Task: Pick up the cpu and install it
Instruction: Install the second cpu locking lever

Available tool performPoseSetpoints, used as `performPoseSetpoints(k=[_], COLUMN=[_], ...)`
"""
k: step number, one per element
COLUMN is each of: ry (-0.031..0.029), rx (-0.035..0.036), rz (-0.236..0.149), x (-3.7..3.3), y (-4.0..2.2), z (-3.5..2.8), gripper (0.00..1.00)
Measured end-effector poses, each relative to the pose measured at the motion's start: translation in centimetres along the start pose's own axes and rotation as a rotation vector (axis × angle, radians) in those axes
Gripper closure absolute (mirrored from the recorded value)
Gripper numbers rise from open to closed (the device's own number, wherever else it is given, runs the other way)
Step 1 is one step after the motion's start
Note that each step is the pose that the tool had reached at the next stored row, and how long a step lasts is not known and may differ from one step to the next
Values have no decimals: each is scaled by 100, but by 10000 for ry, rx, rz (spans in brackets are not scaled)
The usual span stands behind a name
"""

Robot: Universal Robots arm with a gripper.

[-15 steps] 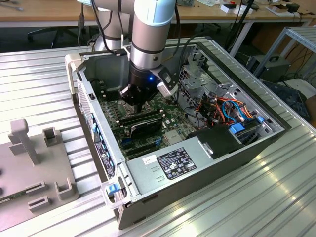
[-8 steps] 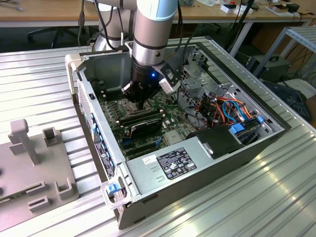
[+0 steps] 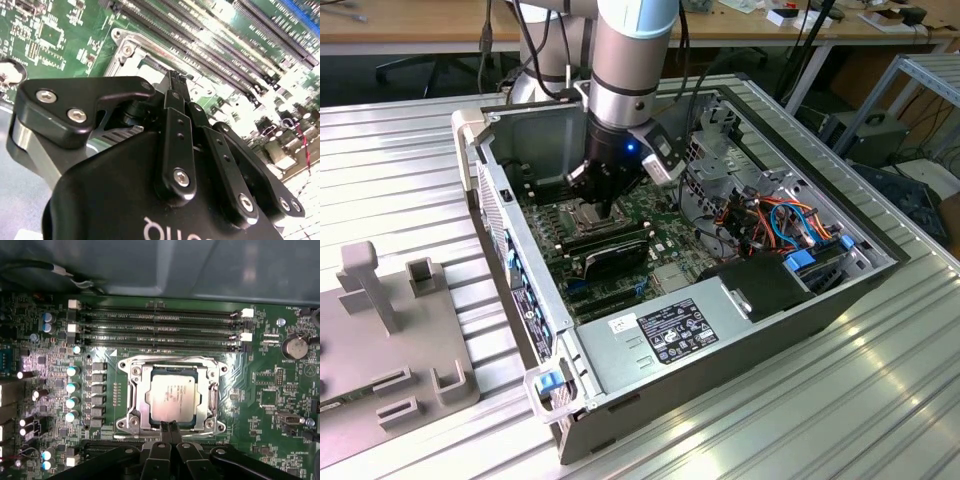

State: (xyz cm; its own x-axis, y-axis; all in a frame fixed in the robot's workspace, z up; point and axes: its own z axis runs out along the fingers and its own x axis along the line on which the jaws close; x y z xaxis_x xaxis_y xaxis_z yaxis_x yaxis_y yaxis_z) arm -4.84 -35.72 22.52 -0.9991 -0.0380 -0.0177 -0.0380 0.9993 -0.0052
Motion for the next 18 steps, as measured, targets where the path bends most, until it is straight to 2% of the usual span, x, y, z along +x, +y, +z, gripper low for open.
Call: performPoseSetpoints(k=[6, 12, 18], ry=[-1, -1, 0], rx=[-1, -2, -1], rz=[0, 1, 0], x=[-13, -27, -31], y=[116, 131, 131], z=[-1, -55, -55], gripper=[89, 89, 89])
